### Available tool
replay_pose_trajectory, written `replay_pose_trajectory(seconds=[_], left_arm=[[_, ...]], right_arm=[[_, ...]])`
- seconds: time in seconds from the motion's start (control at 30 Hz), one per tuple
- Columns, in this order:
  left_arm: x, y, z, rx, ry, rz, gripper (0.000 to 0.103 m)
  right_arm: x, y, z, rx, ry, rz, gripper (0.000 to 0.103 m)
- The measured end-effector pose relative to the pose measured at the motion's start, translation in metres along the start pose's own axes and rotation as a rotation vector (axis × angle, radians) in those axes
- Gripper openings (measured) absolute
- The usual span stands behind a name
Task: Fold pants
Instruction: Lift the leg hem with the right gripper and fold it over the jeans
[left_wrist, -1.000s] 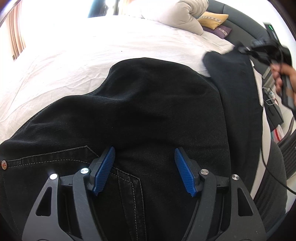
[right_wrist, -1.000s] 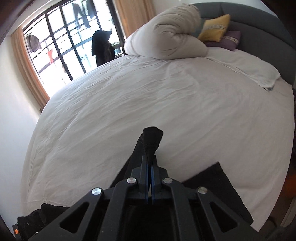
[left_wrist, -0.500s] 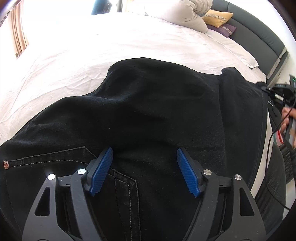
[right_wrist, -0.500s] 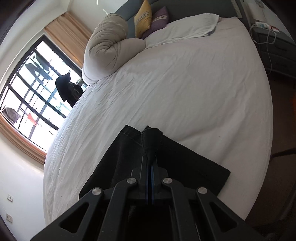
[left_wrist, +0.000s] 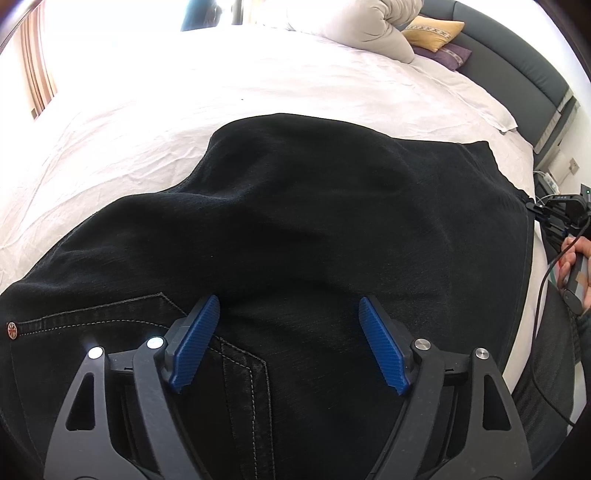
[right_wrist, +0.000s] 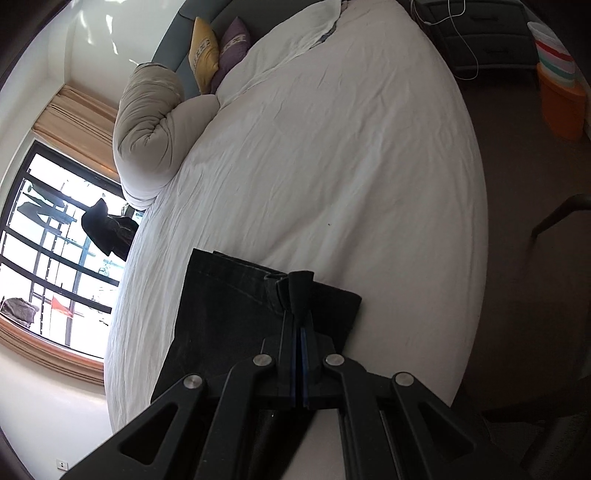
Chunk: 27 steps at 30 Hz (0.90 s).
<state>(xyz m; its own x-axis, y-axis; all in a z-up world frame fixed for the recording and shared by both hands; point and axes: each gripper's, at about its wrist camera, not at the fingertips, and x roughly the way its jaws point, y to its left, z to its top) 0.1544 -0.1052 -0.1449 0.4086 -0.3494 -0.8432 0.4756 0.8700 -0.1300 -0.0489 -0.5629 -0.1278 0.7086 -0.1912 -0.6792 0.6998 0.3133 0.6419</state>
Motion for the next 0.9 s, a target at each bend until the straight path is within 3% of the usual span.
replay_pose_trajectory(seconds=[0.4,0.43,0.53,0.6,0.67,0.77,0.83,0.9], left_arm=[[-0.002,0.007,-0.009,0.002,-0.020,-0.007,0.080],[-0.002,0.008,-0.010,0.002,-0.020,-0.009,0.080],[-0.002,0.009,-0.010,0.002,-0.024,-0.013,0.080],[-0.001,0.008,-0.010,0.007,-0.026,-0.011,0.082],[0.000,0.007,-0.010,0.014,-0.025,-0.010,0.084],[0.000,0.006,-0.010,0.020,-0.024,-0.004,0.084],[0.000,0.005,-0.010,0.020,-0.023,-0.004,0.084],[-0.001,0.005,-0.009,0.015,-0.025,-0.007,0.084]], right_arm=[[-0.004,-0.014,0.000,0.066,0.041,-0.051,0.004],[-0.007,-0.013,0.001,0.066,0.041,-0.059,0.011],[-0.031,-0.011,0.012,0.083,-0.051,-0.153,0.052],[-0.049,-0.013,0.022,0.106,-0.107,-0.144,0.052],[-0.056,-0.003,0.032,0.053,-0.100,-0.081,0.052],[-0.041,0.032,0.030,-0.068,0.045,0.149,0.052],[-0.008,0.062,0.012,-0.166,0.277,0.308,0.052],[0.024,0.081,-0.017,-0.225,0.508,0.401,0.052]])
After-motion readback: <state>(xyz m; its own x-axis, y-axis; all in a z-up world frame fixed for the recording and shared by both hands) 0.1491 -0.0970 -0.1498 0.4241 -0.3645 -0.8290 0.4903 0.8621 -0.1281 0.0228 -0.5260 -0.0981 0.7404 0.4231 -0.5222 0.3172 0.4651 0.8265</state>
